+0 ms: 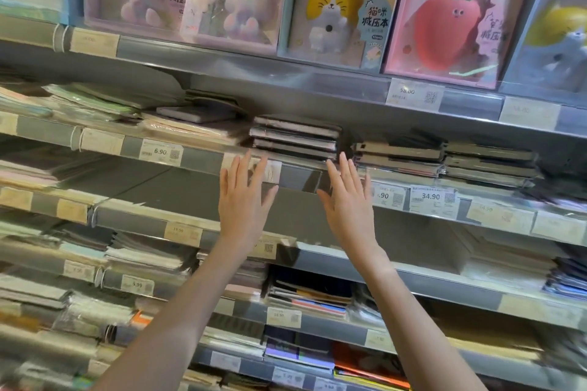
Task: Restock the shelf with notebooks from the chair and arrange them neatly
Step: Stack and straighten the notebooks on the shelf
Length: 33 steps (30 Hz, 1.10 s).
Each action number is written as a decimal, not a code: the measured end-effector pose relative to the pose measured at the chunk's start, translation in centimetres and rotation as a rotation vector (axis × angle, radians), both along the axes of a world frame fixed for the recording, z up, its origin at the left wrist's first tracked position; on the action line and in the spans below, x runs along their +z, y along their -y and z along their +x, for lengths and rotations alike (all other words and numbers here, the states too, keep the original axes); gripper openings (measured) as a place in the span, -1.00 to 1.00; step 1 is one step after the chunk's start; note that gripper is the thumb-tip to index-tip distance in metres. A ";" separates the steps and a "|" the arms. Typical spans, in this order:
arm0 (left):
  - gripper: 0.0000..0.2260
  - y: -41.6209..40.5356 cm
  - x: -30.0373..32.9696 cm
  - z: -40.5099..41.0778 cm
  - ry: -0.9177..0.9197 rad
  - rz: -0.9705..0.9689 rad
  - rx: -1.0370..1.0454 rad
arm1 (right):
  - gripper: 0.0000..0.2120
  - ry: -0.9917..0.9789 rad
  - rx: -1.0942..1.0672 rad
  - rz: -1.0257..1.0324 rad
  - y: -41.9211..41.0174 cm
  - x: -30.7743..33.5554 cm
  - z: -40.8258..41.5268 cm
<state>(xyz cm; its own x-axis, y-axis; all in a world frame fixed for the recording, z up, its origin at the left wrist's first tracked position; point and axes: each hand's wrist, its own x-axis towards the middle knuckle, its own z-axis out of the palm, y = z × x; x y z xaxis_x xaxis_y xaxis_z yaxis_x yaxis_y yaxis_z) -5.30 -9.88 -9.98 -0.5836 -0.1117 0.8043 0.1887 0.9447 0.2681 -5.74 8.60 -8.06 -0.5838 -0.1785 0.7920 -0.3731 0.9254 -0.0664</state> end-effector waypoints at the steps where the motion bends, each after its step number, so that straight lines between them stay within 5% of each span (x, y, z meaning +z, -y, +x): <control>1: -0.54 0.0 -0.5 0.3 0.010 -0.006 0.001 | -0.51 0.019 -0.001 0.004 0.0 -0.6 0.2; 14: -0.51 -1.0 -10.1 3.5 0.190 0.043 -0.052 | -0.48 0.220 0.009 0.012 0.5 -10.4 3.1; 33: -0.48 3.9 -36.2 12.4 0.700 0.096 -0.003 | -0.42 0.767 0.051 0.141 4.6 -35.4 8.4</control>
<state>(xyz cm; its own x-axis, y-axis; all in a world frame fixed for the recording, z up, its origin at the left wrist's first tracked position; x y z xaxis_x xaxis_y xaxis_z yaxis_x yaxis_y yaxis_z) 7.11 -13.83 -46.19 -0.9608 -0.1608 0.2260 -0.0560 0.9105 0.4098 2.71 3.98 -43.51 -0.9475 -0.2884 0.1385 -0.3124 0.9273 -0.2062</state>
